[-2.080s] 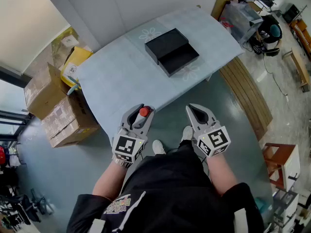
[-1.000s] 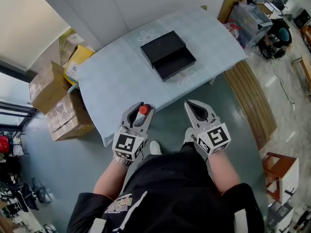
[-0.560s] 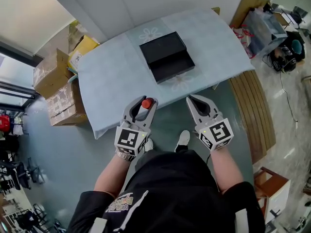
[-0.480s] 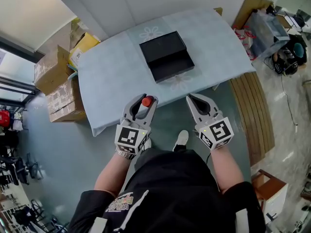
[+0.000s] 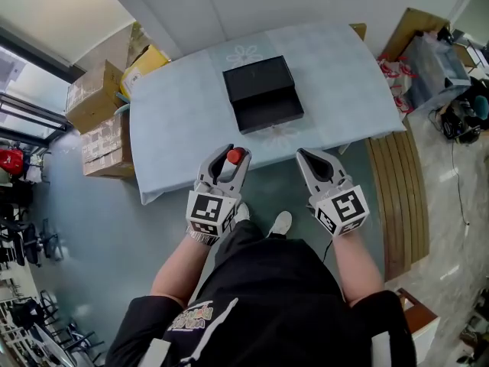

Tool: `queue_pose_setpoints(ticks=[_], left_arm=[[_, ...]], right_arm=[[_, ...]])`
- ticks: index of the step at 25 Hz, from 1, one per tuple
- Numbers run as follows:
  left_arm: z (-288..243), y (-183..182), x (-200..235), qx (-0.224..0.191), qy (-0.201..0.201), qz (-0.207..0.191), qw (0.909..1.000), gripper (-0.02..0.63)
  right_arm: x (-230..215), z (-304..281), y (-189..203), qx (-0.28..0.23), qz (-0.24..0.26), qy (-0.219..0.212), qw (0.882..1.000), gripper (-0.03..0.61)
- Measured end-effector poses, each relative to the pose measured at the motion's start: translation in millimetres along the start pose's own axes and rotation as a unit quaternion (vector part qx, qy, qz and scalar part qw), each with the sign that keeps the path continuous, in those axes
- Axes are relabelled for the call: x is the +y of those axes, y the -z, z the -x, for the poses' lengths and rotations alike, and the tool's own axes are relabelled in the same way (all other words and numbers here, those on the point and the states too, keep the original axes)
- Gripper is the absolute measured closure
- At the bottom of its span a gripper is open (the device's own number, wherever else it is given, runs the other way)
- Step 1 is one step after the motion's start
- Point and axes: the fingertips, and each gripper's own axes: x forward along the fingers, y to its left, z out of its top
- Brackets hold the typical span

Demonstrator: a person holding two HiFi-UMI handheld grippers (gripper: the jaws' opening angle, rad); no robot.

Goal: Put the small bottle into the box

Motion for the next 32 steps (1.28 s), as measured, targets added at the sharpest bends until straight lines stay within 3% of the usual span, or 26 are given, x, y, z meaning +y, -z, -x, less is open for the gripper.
queue_pose_setpoints(ticks=[14,32], left_arm=[[-69,1,3,0.007,-0.001,0.005,1.0,0.454],[-172,35,65,0.016,0.019,0.027,0.9993,0.456]], right_arm=[[-52,4,9,0.005,-0.025,0.026,0.999,0.571],[-114,-99,21,0.045,-0.042,0.028,0.998,0.571]])
